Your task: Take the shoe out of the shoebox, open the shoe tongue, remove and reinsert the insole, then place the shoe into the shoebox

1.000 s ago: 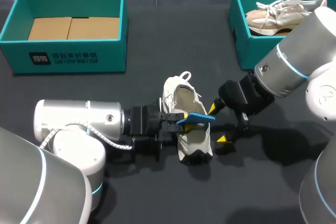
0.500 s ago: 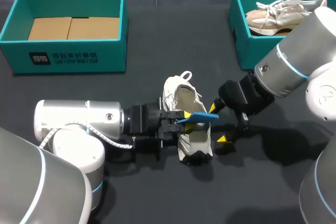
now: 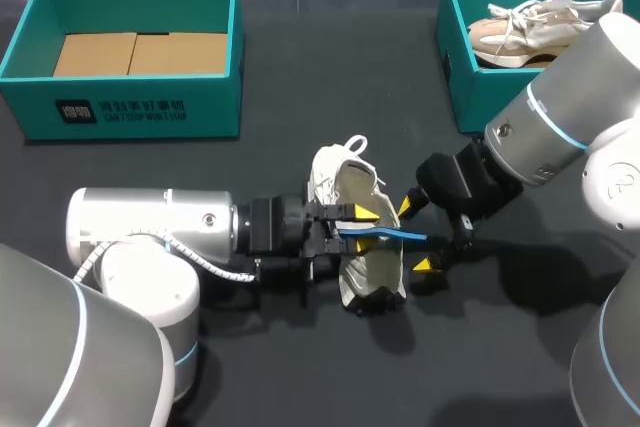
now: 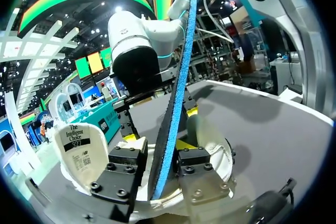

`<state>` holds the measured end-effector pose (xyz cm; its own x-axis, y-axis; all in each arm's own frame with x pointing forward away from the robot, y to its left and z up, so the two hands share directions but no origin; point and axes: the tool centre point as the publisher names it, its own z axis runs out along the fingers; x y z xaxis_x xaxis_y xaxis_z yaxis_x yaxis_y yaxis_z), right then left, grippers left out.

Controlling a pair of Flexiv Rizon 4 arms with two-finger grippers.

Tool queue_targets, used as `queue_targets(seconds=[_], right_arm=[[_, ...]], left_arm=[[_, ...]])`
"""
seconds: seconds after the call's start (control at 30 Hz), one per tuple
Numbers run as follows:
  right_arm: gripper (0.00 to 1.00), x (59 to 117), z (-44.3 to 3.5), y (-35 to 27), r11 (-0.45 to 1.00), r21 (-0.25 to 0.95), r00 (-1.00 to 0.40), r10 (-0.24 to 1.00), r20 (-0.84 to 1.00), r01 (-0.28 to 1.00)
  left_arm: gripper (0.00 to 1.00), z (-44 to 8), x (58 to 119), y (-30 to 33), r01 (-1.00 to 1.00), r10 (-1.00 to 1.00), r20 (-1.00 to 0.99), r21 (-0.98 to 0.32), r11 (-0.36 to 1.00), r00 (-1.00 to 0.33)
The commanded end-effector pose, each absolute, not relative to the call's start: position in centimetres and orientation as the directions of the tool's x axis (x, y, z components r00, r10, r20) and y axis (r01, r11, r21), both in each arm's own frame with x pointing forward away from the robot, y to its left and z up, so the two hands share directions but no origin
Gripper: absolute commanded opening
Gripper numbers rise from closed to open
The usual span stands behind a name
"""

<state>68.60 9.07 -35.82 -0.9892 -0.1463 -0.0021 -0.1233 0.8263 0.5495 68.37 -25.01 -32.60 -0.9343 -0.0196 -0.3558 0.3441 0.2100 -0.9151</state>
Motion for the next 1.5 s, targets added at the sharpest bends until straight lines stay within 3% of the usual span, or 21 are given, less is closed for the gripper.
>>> queue_targets(seconds=[0.03, 0.33, 0.37, 0.43, 1.33, 1.37, 1.43, 1.5], right_arm=[[1.0, 68.5, -35.9, 9.2, 0.829, 0.546, -0.99, -0.144, -0.003, -0.123], [1.0, 68.5, -35.9, 9.2, 0.829, 0.546, -0.99, -0.144, -0.003, -0.123], [1.0, 68.5, -35.9, 9.2, 0.829, 0.546, -0.99, -0.144, -0.003, -0.123], [1.0, 68.5, -35.9, 9.2, 0.829, 0.546, -0.99, -0.144, -0.003, -0.123], [1.0, 68.5, -35.9, 9.2, 0.829, 0.546, -0.99, -0.144, -0.003, -0.123], [1.0, 68.5, -35.9, 9.2, 0.829, 0.546, -0.99, -0.144, -0.003, -0.123], [1.0, 68.5, -35.9, 9.2, 0.829, 0.546, -0.99, -0.144, -0.003, -0.123], [1.0, 68.5, -35.9, 9.2, 0.829, 0.546, -0.99, -0.144, -0.003, -0.123]], left_arm=[[0.3, -32.0, 67.7, -25.0, 0.349, -0.029, -0.362, -0.914, 0.208, -0.932], [0.27, -30.2, 66.5, -25.4, 0.375, -0.043, -0.389, -0.909, 0.183, -0.92], [0.23, -30.1, 66.4, -25.5, 0.379, -0.044, -0.392, -0.908, 0.18, -0.919], [0.0, -30.1, 66.3, -25.7, 0.386, -0.045, -0.398, -0.906, 0.174, -0.916], [0.0, -34.0, 69.1, -24.6, 0.374, -0.073, -0.39, -0.911, 0.175, -0.918], [0.01, -33.8, 69.1, -24.6, 0.375, -0.074, -0.391, -0.911, 0.172, -0.917], [0.19, -33.3, 68.9, -24.6, 0.379, -0.075, -0.394, -0.911, 0.161, -0.916], [0.24, -32.9, 68.7, -24.6, 0.385, -0.076, -0.4, -0.91, 0.154, -0.913]])
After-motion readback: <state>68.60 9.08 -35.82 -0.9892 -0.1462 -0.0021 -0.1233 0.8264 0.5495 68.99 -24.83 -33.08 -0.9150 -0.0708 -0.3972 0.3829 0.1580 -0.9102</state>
